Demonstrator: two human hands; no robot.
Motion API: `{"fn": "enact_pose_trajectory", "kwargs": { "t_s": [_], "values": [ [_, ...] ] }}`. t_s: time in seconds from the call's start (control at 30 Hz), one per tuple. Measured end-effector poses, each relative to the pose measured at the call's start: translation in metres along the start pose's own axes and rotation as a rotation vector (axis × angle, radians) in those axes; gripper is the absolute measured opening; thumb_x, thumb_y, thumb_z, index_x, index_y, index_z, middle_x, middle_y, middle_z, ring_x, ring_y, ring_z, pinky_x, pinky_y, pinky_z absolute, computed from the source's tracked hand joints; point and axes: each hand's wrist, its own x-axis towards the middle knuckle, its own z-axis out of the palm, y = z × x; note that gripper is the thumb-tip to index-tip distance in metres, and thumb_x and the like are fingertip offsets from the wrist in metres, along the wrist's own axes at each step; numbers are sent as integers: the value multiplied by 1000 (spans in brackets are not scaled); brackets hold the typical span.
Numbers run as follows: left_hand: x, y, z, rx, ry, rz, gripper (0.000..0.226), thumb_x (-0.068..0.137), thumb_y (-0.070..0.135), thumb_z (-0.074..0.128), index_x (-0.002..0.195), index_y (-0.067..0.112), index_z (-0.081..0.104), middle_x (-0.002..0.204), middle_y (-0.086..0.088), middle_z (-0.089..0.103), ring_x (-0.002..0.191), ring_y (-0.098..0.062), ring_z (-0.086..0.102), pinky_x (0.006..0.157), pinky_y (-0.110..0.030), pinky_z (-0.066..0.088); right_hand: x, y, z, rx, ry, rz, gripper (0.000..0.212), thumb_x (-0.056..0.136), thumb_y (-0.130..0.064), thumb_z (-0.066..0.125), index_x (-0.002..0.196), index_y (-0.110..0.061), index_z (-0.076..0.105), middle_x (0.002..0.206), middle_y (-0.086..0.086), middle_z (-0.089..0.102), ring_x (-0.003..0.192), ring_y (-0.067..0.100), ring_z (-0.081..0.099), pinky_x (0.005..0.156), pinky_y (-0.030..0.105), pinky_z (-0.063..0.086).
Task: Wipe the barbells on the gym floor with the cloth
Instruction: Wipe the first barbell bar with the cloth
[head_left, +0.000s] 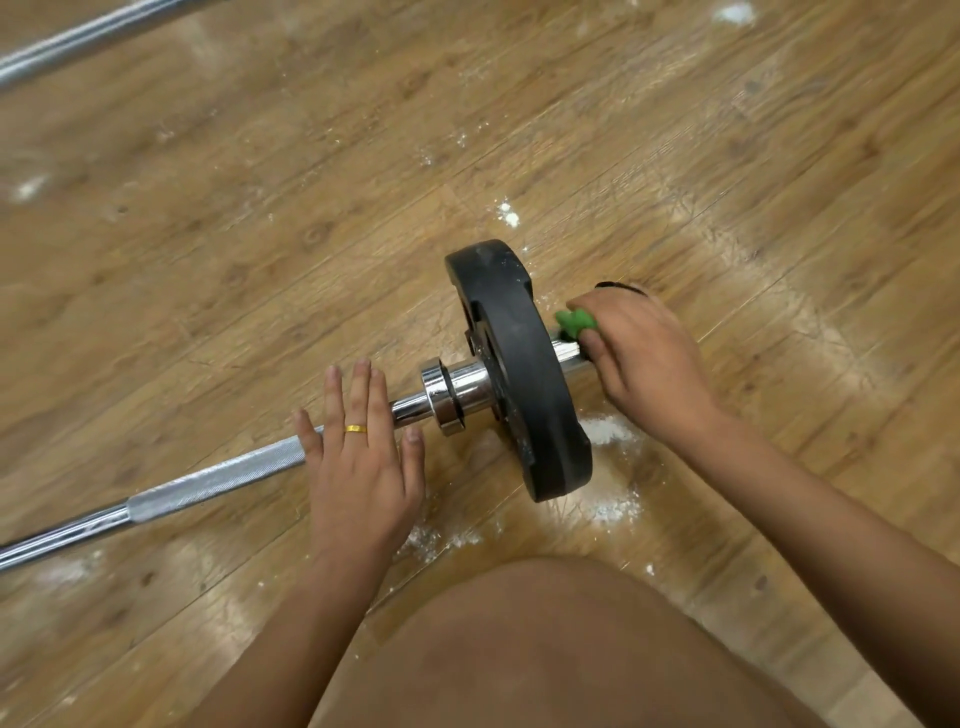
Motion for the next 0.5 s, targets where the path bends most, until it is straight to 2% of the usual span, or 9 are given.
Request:
{"fn": "enact_pose_trajectory", "kwargs": {
  "t_s": [0.07, 0.13, 0.2, 0.33, 0.5],
  "values": [
    [4, 0, 0, -5, 6, 0, 62, 106, 41, 26, 158, 8, 25, 168, -6, 18, 156, -22, -4, 122, -44, -18, 2, -2, 2, 14, 56, 74, 27, 104, -20, 45, 122, -11, 63, 119, 4, 67, 118, 23, 58, 108, 50, 42],
    [9, -1, 1, -10, 7, -2, 62, 106, 41, 26, 158, 8, 26, 168, -6, 18, 156, -23, -5, 122, -44, -18, -3, -13, 10, -5, 47, -22, 32, 103, -20, 45, 128, -9, 61, 126, 6, 65, 124, 23, 55, 113, 45, 37],
    [12, -3, 1, -10, 8, 2, 62, 106, 42, 23, 157, 7, 27, 167, -6, 18, 156, -23, -5, 122, -44, -18, -1, -10, 10, -14, 3, -125, 36, 103, -22, 44, 131, -8, 60, 129, 7, 63, 125, 23, 53, 110, 38, 35],
    [21, -7, -1, -21, 17, 1, 63, 107, 44, 20, 159, 8, 23, 168, -5, 14, 156, -21, -9, 122, -44, -17, 20, -1, 10, -30, 57, 37, 34, 103, -20, 43, 130, -9, 60, 124, 7, 65, 120, 27, 57, 102, 41, 40],
    [14, -9, 3, -28, 38, 39, 63, 106, 39, 24, 160, 7, 16, 169, -9, 8, 156, -22, -3, 125, -48, -4, 14, -9, 19, -16, 66, -88, 36, 102, -19, 43, 132, -7, 60, 129, 9, 63, 125, 26, 55, 110, 39, 37]
  ]
}}
